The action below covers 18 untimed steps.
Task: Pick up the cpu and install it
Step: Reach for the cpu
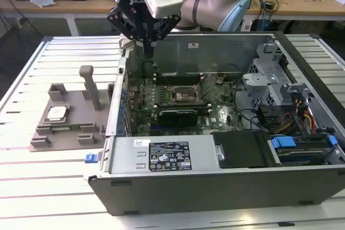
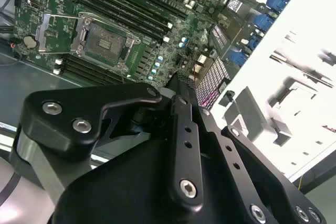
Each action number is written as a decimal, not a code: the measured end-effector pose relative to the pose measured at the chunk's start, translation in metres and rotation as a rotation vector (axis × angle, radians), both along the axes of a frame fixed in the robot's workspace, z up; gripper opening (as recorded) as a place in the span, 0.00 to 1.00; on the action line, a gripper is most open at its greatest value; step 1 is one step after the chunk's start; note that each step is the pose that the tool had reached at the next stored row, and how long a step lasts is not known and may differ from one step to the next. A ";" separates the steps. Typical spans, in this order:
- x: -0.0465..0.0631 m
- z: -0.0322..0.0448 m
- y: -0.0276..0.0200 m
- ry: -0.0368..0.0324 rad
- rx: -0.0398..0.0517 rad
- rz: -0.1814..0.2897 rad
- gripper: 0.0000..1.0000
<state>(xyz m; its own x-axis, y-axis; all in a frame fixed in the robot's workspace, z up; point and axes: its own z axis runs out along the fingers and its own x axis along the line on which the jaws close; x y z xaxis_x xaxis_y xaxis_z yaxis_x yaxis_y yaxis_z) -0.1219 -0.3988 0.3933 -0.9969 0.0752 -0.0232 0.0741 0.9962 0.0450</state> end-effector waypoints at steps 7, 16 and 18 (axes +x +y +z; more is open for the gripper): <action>0.000 0.0000 0.0000 0.0000 0.0000 0.000 0.11; -0.022 0.0000 0.0000 -0.0001 0.0001 0.000 0.11; -0.031 0.0000 0.0000 0.0000 0.0000 0.000 0.11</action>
<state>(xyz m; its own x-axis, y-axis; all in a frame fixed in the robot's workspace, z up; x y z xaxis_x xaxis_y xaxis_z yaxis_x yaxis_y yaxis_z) -0.1526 -0.3989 0.3933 -0.9969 0.0752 -0.0233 0.0741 0.9962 0.0450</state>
